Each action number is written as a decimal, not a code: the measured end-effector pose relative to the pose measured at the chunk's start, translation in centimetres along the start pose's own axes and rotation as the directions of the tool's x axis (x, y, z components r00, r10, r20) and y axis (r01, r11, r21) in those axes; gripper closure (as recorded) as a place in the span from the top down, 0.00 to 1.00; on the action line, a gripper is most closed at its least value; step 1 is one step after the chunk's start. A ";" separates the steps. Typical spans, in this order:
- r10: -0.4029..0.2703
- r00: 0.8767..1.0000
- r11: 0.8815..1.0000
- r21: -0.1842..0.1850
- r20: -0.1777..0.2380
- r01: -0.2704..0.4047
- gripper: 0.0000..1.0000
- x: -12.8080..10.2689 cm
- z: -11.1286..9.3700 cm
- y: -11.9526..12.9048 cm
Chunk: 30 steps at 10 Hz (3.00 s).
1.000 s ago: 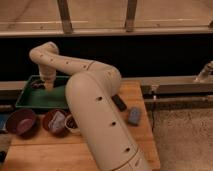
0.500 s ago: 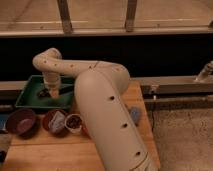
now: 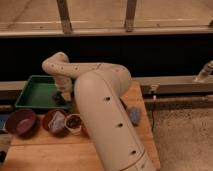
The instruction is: Wipe tray with brush
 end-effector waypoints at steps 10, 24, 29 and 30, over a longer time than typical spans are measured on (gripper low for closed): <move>-0.067 0.997 0.993 0.102 0.045 0.062 0.00 -5.0 -4.5 -6.9; -0.137 0.990 0.990 0.031 -0.029 0.137 0.00 -4.0 -1.6 -2.7; -0.139 0.988 0.990 0.039 0.070 0.136 0.00 -6.8 -1.6 -4.4; -0.165 0.980 0.986 0.053 0.110 0.160 0.00 -8.2 -2.7 -4.1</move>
